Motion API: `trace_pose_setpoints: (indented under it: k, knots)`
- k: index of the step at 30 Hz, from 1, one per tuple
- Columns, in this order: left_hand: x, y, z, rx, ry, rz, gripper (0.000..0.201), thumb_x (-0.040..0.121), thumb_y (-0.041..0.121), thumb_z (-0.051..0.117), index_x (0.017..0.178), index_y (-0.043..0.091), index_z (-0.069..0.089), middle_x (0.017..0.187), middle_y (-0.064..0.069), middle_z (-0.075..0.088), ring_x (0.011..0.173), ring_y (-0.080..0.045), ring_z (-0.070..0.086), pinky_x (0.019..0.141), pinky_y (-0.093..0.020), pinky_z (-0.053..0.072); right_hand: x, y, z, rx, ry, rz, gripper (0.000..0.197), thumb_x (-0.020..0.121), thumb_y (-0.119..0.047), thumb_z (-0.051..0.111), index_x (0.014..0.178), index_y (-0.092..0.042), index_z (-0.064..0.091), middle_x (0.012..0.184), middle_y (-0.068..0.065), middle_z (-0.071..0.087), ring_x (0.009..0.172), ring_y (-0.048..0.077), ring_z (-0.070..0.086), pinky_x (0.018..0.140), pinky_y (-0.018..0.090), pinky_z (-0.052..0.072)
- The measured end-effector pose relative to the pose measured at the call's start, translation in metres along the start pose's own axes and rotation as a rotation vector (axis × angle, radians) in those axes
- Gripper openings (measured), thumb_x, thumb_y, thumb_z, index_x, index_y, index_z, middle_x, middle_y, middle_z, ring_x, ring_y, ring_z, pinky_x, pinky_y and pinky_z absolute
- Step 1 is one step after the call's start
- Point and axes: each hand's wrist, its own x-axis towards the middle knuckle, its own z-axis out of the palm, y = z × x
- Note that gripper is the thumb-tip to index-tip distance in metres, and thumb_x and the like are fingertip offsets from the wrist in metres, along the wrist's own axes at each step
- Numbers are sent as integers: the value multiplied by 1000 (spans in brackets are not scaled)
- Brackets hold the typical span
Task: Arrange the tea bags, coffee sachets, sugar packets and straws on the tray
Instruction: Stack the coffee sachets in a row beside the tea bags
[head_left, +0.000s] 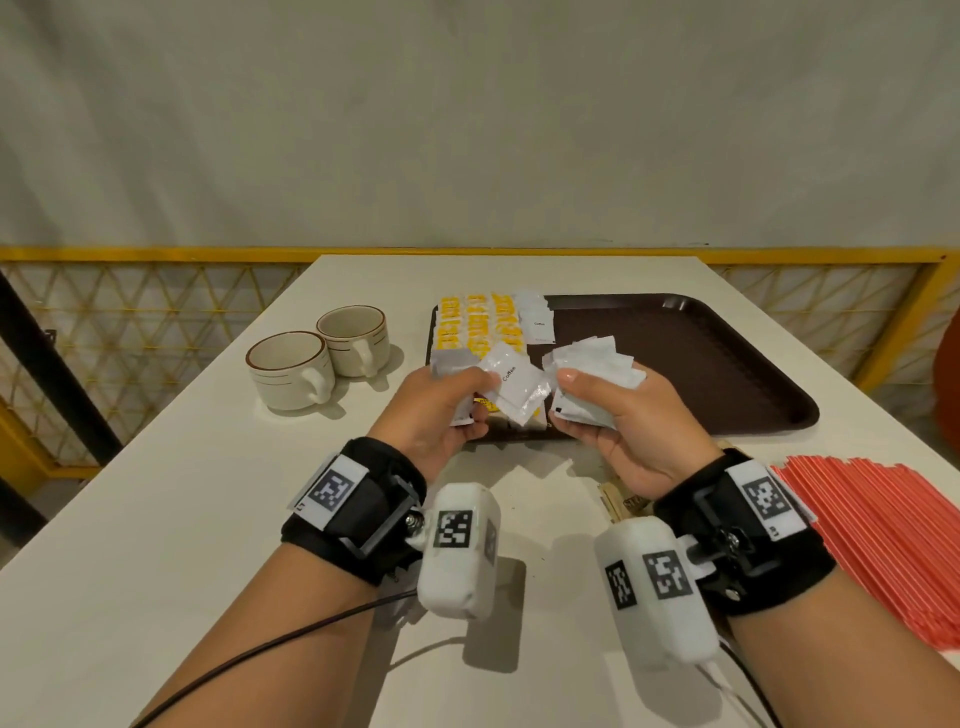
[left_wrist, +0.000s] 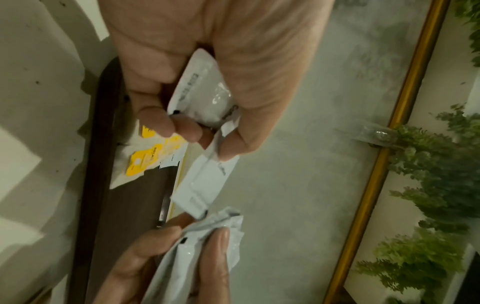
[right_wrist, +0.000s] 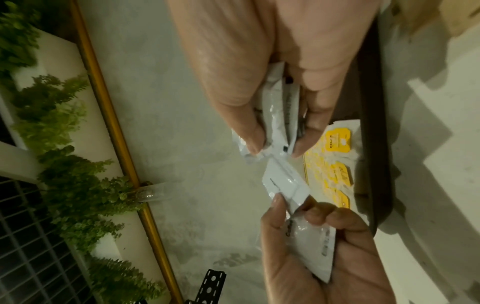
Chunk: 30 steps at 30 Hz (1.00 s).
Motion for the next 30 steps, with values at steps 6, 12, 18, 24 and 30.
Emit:
trace_pose_setpoints:
  k: [6, 12, 18, 24, 30]
  knots:
    - [-5, -1, 9, -68, -129, 60, 29, 91, 10, 57, 120, 5, 59, 111, -14, 68, 97, -27, 67, 84, -37, 54, -6, 7, 6, -80, -150, 63, 31, 86, 0, 61, 117, -4, 60, 106, 13, 70, 87, 18, 68, 73, 32, 57]
    - [-5, -10, 19, -124, -140, 85, 35, 98, 14, 48, 131, 7, 52, 123, -17, 63, 111, -30, 62, 85, -36, 54, -7, 8, 11, 43, -203, 133, 29, 89, 5, 54, 118, -1, 59, 104, 15, 68, 85, 21, 68, 73, 30, 59]
    - [2, -6, 10, -271, -37, 88, 19, 93, 2, 50, 107, 12, 58, 73, -5, 63, 72, -18, 62, 74, -34, 56, -4, 2, 5, 147, -172, 125, 35, 90, 8, 50, 122, -3, 57, 116, 19, 66, 92, 28, 69, 75, 35, 59]
    - [-5, -7, 14, -153, -178, 111, 30, 91, 18, 58, 119, 7, 58, 100, -8, 69, 91, -23, 66, 79, -32, 56, -3, 3, 3, 116, -85, 114, 31, 88, 3, 56, 116, -8, 62, 107, 14, 70, 82, 20, 70, 68, 28, 58]
    - [-2, -10, 12, -149, -123, 143, 36, 90, 4, 57, 125, 3, 55, 121, -18, 63, 105, -28, 64, 90, -40, 52, -4, 3, 4, 97, -93, 83, 28, 88, 4, 56, 111, -11, 64, 108, 12, 71, 88, 21, 71, 71, 30, 60]
